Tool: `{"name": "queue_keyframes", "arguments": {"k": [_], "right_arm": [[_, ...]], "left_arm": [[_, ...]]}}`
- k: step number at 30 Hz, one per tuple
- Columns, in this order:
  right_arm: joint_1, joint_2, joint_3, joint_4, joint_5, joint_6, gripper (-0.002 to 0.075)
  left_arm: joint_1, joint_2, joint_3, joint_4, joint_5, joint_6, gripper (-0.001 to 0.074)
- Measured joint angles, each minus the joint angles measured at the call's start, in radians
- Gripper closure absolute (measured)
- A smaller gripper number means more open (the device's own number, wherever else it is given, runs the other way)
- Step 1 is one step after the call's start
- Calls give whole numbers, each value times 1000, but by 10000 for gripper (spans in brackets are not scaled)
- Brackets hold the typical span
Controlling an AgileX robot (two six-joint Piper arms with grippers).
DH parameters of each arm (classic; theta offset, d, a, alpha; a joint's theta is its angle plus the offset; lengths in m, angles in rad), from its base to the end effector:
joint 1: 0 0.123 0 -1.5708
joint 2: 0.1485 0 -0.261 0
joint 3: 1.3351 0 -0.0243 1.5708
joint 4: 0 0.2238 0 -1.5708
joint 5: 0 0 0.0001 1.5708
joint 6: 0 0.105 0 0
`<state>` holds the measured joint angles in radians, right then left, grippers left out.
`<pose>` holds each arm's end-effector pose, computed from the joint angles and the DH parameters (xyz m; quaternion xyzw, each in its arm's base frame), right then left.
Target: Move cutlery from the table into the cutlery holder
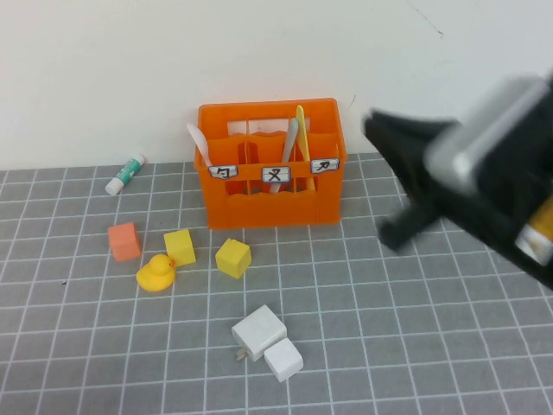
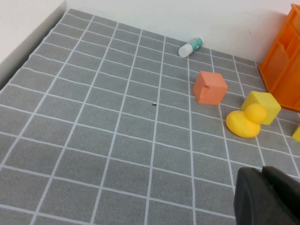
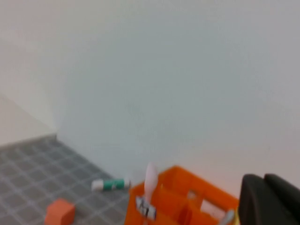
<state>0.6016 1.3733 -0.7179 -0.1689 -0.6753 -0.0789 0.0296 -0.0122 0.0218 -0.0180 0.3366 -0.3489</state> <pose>0.2352 0.1748 0.2941 -0.3007 0.5999 0.1783 0.7197 0.0641 0.0013 0.1731 -0.1539 0.7774 -0.1044 0.6009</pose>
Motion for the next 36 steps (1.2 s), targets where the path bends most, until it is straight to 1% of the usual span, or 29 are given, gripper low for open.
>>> {"name": "queue_keyframes", "arguments": {"k": [7,11,16,26,29,33,36], "right_arm": [[0,-208,282,-102,6,-17,727],[0,-289,431,-138,-44,-42,727],[0,-330,575,-132,-141,-60,727],[11,-332,705,5,-297,-180,728],[18,-332,728,21,-341,-209,728],[18,-377,736,45,-329,-225,728],[18,-447,736,83,-261,-244,729]], "left_arm": [[0,0,0,0,0,0,736],[0,0,0,0,0,0,736],[0,0,0,0,0,0,736],[0,0,0,0,0,0,736],[0,0,0,0,0,0,736],[0,0,0,0,0,0,736],[0,0,0,0,0,0,736]]}}
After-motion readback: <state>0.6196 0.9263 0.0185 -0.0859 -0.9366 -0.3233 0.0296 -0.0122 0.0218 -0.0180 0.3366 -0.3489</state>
